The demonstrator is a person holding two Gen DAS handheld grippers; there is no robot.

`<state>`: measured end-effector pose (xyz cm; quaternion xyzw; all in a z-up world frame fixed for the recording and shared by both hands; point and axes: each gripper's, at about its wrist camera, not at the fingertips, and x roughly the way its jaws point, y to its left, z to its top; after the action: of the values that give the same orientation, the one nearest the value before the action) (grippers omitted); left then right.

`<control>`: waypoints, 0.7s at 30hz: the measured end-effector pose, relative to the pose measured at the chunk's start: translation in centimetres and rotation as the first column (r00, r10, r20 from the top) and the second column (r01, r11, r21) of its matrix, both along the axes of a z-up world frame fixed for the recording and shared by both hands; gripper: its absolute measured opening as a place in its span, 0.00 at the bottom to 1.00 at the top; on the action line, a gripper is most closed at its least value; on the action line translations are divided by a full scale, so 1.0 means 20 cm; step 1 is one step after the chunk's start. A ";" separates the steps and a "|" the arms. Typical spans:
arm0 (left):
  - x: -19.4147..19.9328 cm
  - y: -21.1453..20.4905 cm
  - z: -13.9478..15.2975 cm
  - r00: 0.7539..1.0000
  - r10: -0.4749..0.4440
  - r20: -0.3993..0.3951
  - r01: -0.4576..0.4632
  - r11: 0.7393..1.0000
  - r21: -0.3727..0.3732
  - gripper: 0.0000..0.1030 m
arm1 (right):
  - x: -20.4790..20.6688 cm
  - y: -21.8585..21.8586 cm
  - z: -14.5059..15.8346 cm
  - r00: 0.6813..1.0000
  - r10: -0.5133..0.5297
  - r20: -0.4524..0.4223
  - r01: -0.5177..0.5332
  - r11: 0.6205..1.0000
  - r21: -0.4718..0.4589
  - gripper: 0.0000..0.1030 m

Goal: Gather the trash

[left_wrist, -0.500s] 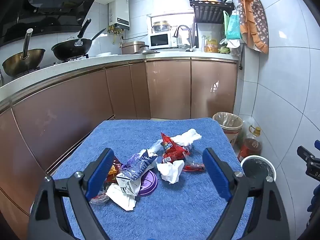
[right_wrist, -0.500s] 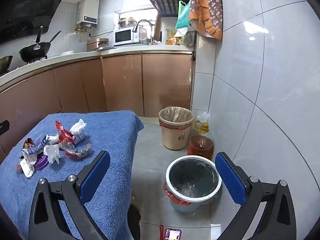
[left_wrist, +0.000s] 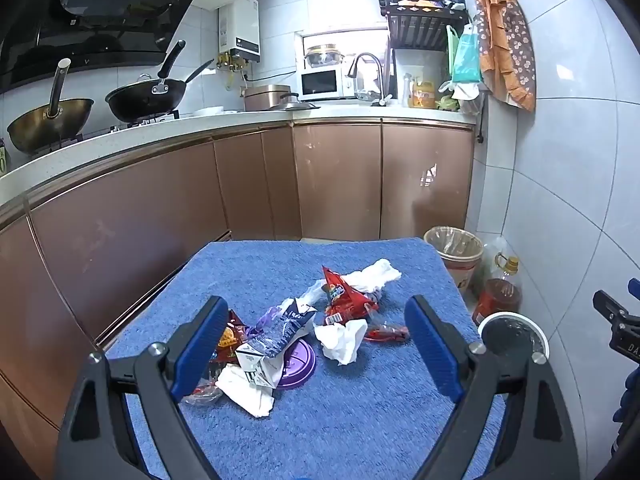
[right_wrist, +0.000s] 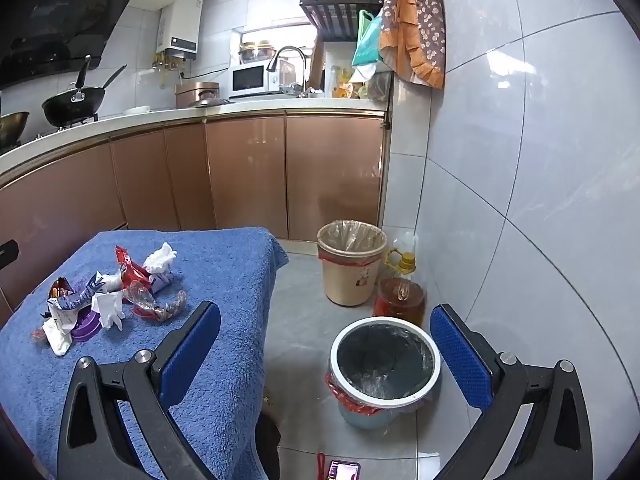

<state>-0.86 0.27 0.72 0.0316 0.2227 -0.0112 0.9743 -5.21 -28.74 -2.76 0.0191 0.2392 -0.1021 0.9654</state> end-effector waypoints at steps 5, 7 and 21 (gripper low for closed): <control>-0.03 0.00 0.02 1.000 -0.007 -0.001 0.007 1.000 -0.006 0.87 | 0.00 0.01 0.01 1.000 0.004 0.004 -0.004 1.000 -0.002 1.00; -0.04 0.00 0.02 1.000 -0.010 -0.004 0.010 1.000 -0.010 0.87 | 0.00 0.02 0.01 1.000 0.007 0.004 -0.007 1.000 -0.003 1.00; -0.01 -0.05 -0.01 0.995 -0.091 -0.041 0.089 0.995 -0.048 0.87 | 0.02 0.00 -0.02 1.000 0.005 -0.011 -0.005 1.000 0.001 1.00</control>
<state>-1.01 -0.68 0.48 0.0188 0.2419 -0.0609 0.9682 -4.87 -28.81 -3.18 0.0185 0.2444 -0.0996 0.9644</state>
